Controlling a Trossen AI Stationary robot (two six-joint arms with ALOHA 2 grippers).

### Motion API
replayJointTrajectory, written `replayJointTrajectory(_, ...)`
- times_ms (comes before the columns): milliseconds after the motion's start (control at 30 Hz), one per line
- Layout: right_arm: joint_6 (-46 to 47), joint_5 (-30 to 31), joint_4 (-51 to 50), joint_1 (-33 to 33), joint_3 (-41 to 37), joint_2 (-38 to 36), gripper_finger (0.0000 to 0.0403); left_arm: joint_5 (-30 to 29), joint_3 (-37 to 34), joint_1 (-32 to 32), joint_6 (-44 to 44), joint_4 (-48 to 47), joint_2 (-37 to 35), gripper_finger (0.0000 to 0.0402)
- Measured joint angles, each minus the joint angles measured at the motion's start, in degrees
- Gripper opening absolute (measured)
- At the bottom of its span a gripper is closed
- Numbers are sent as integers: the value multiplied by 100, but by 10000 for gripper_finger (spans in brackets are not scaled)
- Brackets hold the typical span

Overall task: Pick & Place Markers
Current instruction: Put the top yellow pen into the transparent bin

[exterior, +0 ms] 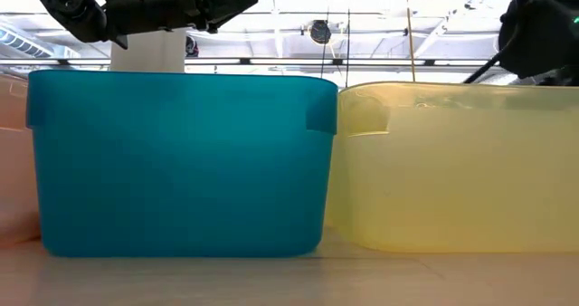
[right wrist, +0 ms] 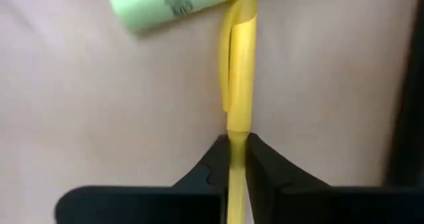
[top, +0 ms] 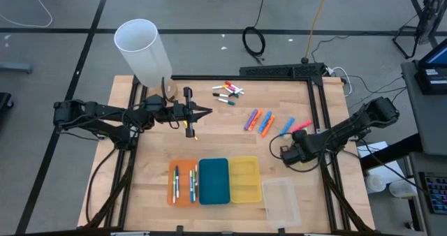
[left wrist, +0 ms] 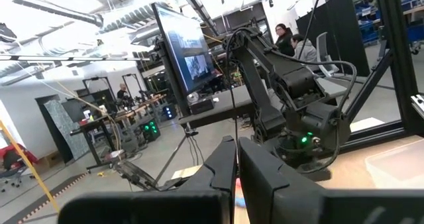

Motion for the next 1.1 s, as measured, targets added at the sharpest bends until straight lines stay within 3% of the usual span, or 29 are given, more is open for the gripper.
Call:
replayJointTrajectory(133, -438, 769, -85, -7, 472, -388, 10, 0, 0, 0, -2, 2, -1, 24)
replayJointTrajectory(300, -1069, 1060, 32, 5, 1043, -865, 11, 0, 0, -2, -2, 0, 0, 24)
replayJointTrajectory(533, -1673, 72, 1424, 281, 1725, -1028, 11, -3, 0, -1, -4, -14, 0, 24)
replayJointTrajectory(733, -731, -968, 3319, 1351, 1770, -616, 11, -9, 0, -2, -9, -180, -2, 24)
replayJointTrajectory(867, 329, -985, 4114, 2190, 1770, -248, 11, -11, 0, -1, -9, -213, -2, 24)
replayJointTrajectory(967, 1259, -914, 4010, 2653, 1777, -56, 11, -11, 0, -1, -35, -225, -2, 24)
replayJointTrajectory(1100, 2033, -1360, 3012, 2846, 1775, 119, 11, -11, 0, -1, -35, -217, -2, 24)
